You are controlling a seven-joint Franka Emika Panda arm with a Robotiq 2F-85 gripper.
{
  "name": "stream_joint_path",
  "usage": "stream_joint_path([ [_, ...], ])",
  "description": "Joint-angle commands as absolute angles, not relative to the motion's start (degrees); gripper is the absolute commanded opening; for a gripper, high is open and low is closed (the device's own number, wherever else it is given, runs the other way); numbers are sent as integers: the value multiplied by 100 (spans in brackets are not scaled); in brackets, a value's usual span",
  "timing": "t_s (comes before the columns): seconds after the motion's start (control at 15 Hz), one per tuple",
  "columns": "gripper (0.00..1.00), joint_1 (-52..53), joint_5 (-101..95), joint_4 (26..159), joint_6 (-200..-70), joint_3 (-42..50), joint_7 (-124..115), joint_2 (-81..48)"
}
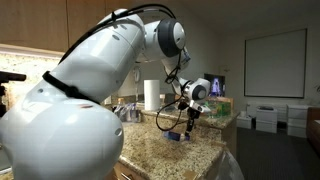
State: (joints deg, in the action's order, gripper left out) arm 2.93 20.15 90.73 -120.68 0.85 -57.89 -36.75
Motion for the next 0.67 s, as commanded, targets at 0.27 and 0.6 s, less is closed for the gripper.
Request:
stream_joint_path([
  [0.27, 26, 66, 2351, 9267, -12042, -16, -5574, -3591],
  [0.6, 56, 42, 2526, 9372, -12082, -49, -5524, -3549],
])
